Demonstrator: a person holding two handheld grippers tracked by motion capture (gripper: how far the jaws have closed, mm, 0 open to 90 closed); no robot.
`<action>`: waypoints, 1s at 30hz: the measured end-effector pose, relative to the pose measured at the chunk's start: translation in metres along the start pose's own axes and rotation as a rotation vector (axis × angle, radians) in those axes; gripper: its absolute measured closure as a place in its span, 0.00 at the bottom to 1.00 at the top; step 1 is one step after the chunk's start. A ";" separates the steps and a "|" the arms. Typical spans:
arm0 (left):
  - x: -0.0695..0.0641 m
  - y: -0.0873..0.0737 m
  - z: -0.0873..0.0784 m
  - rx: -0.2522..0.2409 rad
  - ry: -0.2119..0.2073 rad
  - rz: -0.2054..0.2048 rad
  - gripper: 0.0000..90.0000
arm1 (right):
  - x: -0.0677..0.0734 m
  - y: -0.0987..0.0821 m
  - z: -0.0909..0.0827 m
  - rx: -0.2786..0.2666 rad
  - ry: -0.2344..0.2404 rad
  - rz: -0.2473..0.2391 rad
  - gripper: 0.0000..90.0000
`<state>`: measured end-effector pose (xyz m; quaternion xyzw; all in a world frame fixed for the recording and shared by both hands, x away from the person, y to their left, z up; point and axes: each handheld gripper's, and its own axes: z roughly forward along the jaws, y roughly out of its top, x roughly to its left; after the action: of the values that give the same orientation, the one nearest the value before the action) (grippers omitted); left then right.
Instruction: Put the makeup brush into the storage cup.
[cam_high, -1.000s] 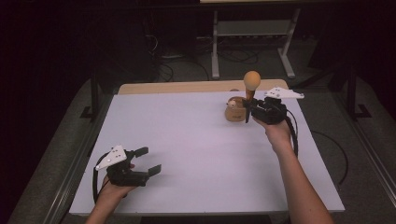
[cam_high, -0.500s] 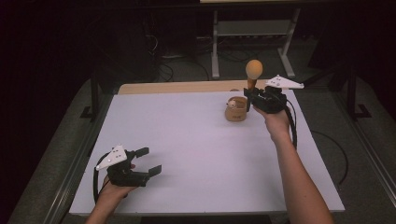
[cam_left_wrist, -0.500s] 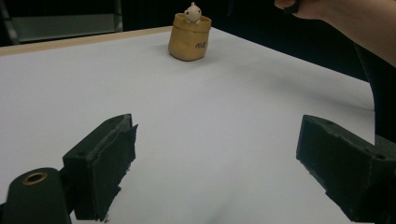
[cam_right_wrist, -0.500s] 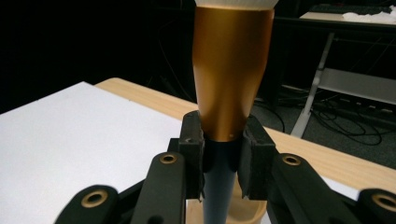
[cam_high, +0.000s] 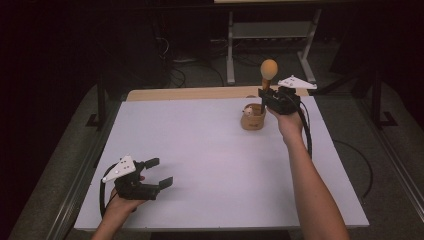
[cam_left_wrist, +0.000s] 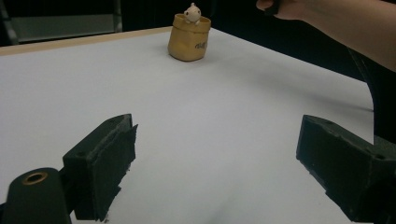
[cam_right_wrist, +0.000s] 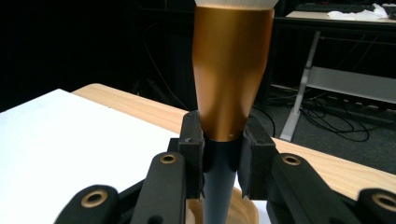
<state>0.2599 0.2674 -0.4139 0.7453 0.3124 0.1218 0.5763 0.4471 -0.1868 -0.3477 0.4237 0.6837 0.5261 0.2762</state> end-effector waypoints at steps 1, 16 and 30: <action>0.000 0.000 0.000 -0.003 -0.002 -0.002 0.12 | 0.000 -0.001 0.001 0.004 -0.003 0.002 0.81; 0.000 0.000 -0.001 -0.005 -0.005 -0.001 0.12 | -0.006 -0.012 0.025 0.035 -0.033 -0.003 0.81; 0.000 0.000 0.000 -0.007 -0.007 -0.010 0.12 | -0.004 -0.023 0.039 0.099 -0.039 -0.024 0.81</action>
<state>0.2597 0.2671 -0.4139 0.7423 0.3135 0.1174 0.5804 0.4746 -0.1733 -0.3818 0.4390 0.7084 0.4799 0.2743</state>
